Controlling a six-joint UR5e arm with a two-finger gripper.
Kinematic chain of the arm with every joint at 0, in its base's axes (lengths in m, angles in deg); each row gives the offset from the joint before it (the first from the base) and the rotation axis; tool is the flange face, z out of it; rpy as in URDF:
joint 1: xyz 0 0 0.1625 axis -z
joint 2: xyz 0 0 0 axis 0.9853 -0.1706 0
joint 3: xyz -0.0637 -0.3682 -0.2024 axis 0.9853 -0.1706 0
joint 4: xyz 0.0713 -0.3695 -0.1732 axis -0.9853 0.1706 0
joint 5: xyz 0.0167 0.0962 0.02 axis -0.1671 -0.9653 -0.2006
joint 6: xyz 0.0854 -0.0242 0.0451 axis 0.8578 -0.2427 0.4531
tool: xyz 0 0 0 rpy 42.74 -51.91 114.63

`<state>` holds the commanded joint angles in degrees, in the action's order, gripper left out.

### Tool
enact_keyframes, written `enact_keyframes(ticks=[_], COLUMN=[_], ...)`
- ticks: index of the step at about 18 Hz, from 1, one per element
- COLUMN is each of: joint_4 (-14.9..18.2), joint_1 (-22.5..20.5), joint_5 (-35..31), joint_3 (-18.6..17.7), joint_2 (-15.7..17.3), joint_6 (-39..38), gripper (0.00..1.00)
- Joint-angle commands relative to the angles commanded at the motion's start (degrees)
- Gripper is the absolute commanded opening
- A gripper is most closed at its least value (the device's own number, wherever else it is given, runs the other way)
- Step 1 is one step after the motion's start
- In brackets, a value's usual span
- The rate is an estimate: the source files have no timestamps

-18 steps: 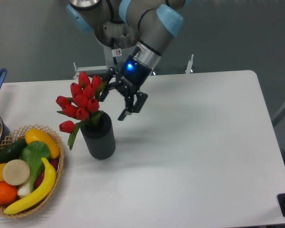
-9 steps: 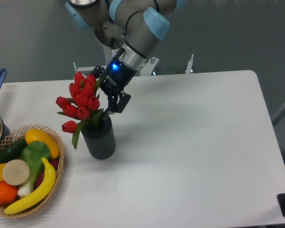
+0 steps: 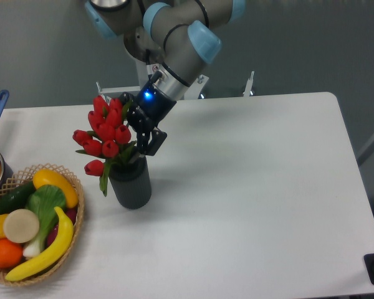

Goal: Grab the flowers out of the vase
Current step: 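Position the open gripper around the tulip stems above the vase rim, then close the gripper on the tulip stems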

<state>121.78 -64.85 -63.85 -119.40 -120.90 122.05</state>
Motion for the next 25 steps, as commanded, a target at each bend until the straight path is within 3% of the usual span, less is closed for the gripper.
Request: enact_keyframes(ticks=[6,9,10,14,19,25], joint_4=[-0.1,-0.2,-0.2,-0.2,-0.1,-0.1], joint_1=[0.9,1.0,0.9,0.7,0.4,-0.4], joint_5=[-0.1,-0.1,-0.1,1.1,1.3,3.0], joint_3=[1.0,0.9,0.9,0.6,0.3,0.6], joint_2=[-1.5,-1.4,-1.4,-1.2,-1.2,-0.7], joint_6=[0.0,0.2,0.1,0.0,-0.2,-0.4], gripper=[0.99,0.82,0.71,0.45,0.24,0.23])
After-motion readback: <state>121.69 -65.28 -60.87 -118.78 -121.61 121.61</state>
